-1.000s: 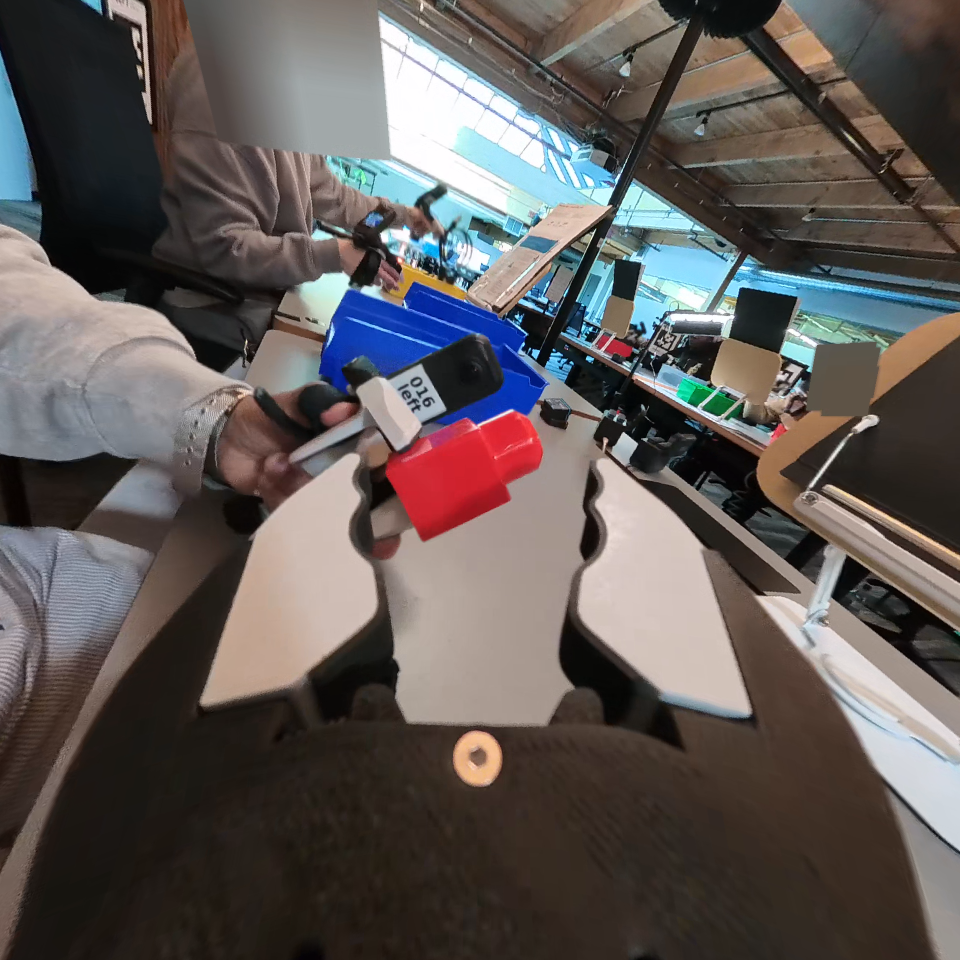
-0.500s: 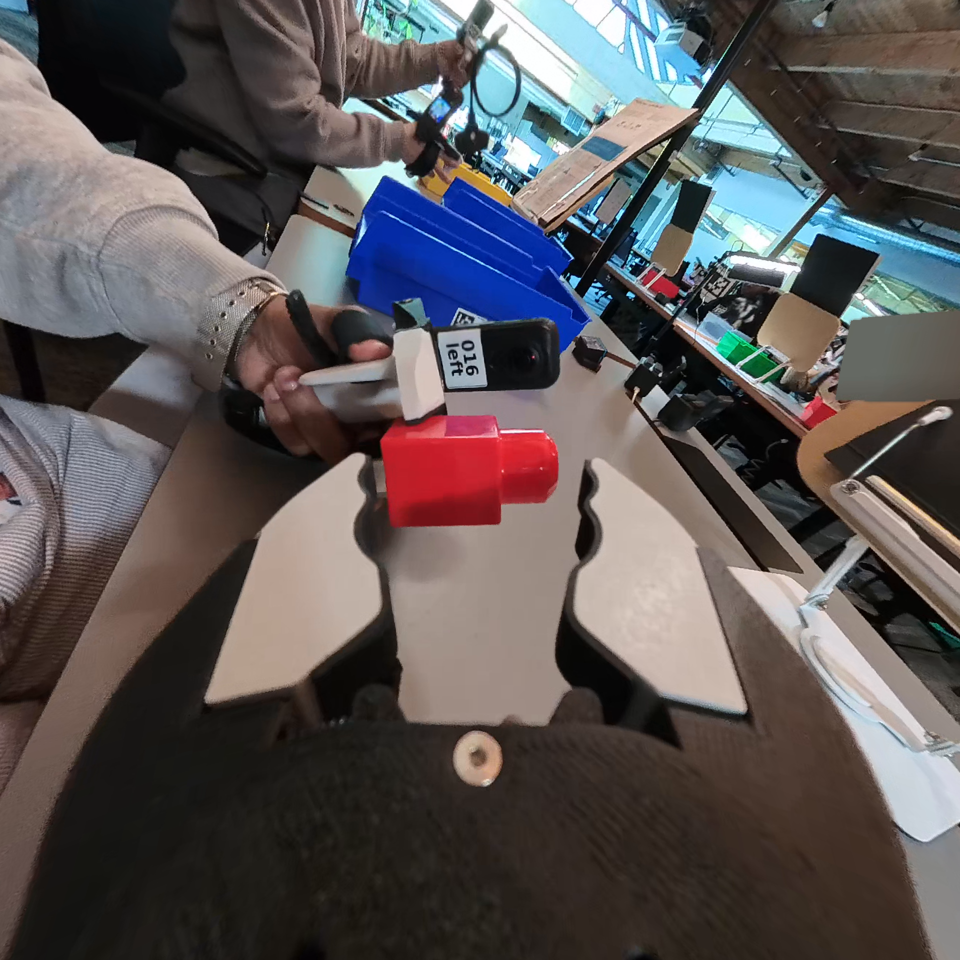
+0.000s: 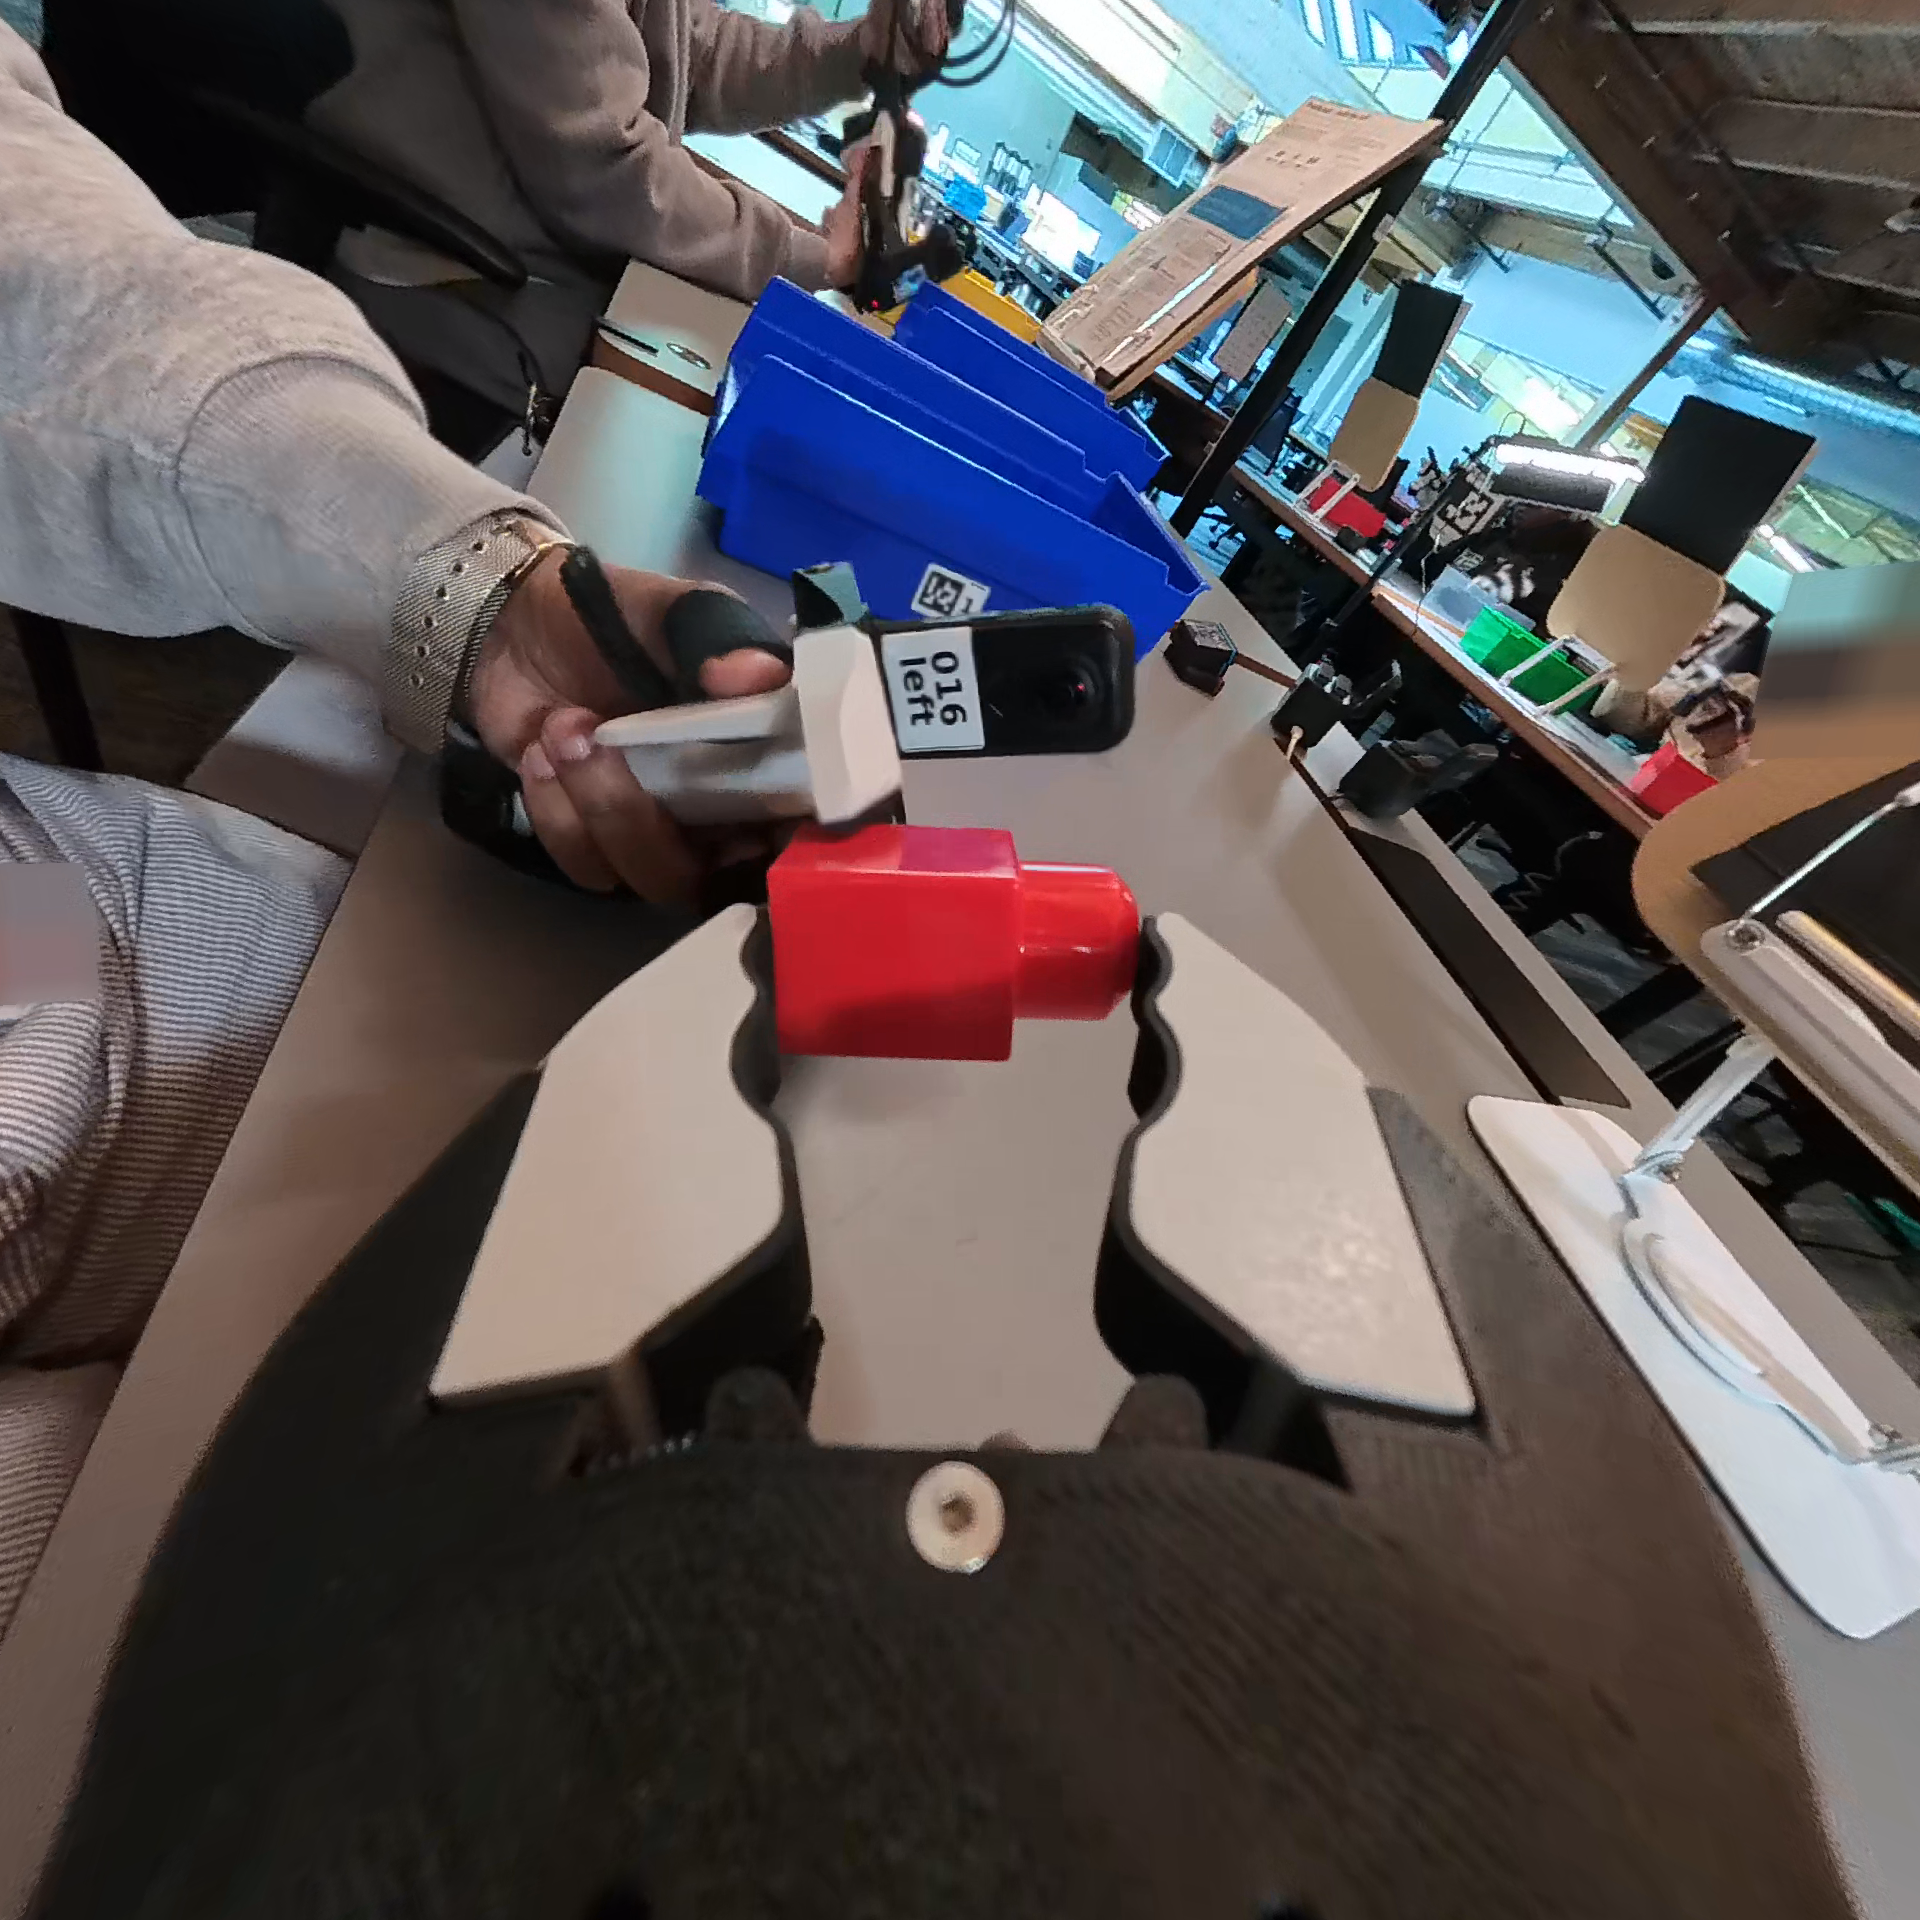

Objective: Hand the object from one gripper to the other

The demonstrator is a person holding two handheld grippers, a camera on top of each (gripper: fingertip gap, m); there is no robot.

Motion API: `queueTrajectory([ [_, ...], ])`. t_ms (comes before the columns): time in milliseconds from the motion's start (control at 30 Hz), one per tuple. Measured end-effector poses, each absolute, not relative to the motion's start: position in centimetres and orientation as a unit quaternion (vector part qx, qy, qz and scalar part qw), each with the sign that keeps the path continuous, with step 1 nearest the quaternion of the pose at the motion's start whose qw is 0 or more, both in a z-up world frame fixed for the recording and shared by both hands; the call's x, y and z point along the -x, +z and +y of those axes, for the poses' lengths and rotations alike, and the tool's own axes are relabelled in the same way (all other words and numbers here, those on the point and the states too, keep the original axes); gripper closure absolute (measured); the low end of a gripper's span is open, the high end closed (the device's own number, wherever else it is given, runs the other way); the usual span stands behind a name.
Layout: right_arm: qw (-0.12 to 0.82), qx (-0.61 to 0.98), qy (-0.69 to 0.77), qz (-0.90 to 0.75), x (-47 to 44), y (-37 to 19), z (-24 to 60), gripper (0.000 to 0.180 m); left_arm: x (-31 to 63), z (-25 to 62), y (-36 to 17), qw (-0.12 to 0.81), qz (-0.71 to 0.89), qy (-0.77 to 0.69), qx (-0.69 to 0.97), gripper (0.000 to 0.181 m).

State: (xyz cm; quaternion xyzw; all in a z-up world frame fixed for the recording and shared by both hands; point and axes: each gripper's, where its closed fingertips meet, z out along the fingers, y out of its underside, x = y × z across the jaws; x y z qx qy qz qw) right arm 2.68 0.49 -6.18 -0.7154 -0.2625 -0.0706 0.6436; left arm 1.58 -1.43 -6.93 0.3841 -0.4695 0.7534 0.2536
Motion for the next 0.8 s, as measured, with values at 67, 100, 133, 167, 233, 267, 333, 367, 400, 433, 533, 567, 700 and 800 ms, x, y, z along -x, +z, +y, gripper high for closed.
queueTrajectory([
  [67,0.648,0.718,-0.071,-0.243,-3.2,-5.9,0.5,0.113,-2.2,-0.9,-6.7,0.231,-0.453,0.766,-0.394,0.120],
  [100,0.652,0.719,-0.072,-0.231,-3.6,-5.7,0.5,0.113,-2.4,-0.5,-6.6,0.225,-0.442,0.772,-0.397,0.118],
  [133,0.658,0.718,-0.074,-0.216,-4.1,-5.3,0.4,0.113,-2.7,-0.2,-6.5,0.221,-0.432,0.777,-0.401,0.115],
  [167,0.667,0.715,-0.073,-0.199,-4.6,-4.7,0.3,0.113,-2.8,0.0,-6.4,0.220,-0.423,0.781,-0.404,0.112],
  [233,0.692,0.701,-0.073,-0.156,-5.6,-2.7,-0.1,0.113,-3.0,0.4,-6.3,0.218,-0.410,0.787,-0.406,0.109],
  [267,0.704,0.693,-0.075,-0.133,-6.3,-1.4,-0.5,0.113,-3.1,0.5,-6.2,0.219,-0.406,0.788,-0.407,0.109],
  [333,0.729,0.672,-0.086,-0.094,-7.8,1.6,-1.9,0.113,-3.2,0.5,-6.3,0.217,-0.406,0.787,-0.410,0.110],
  [367,0.738,0.663,-0.102,-0.074,-9.0,3.2,-3.0,0.113,-3.2,0.5,-6.4,0.214,-0.408,0.786,-0.411,0.111],
  [400,0.742,0.657,-0.123,-0.053,-10.3,4.8,-4.4,0.113,-3.2,0.4,-6.5,0.213,-0.412,0.784,-0.412,0.111],
  [433,0.740,0.655,-0.147,-0.030,-12.0,6.1,-6.0,0.113,-3.1,0.3,-6.5,0.211,-0.417,0.782,-0.412,0.112],
  [533,0.707,0.667,-0.218,0.080,-18.6,8.1,-12.1,0.112,-3.1,-0.1,-6.8,0.203,-0.432,0.776,-0.413,0.113],
  [567,0.691,0.672,-0.235,0.123,-20.9,8.0,-14.5,0.112,-3.1,-0.3,-6.9,0.202,-0.436,0.773,-0.413,0.113],
  [700,0.614,0.690,-0.262,0.279,-28.2,3.9,-23.3,0.112,-3.1,-0.7,-7.0,0.204,-0.440,0.771,-0.413,0.115],
  [800,0.563,0.708,-0.252,0.344,-30.5,0.2,-26.8,0.112,-3.2,-0.8,-7.0,0.206,-0.439,0.771,-0.413,0.116],
])
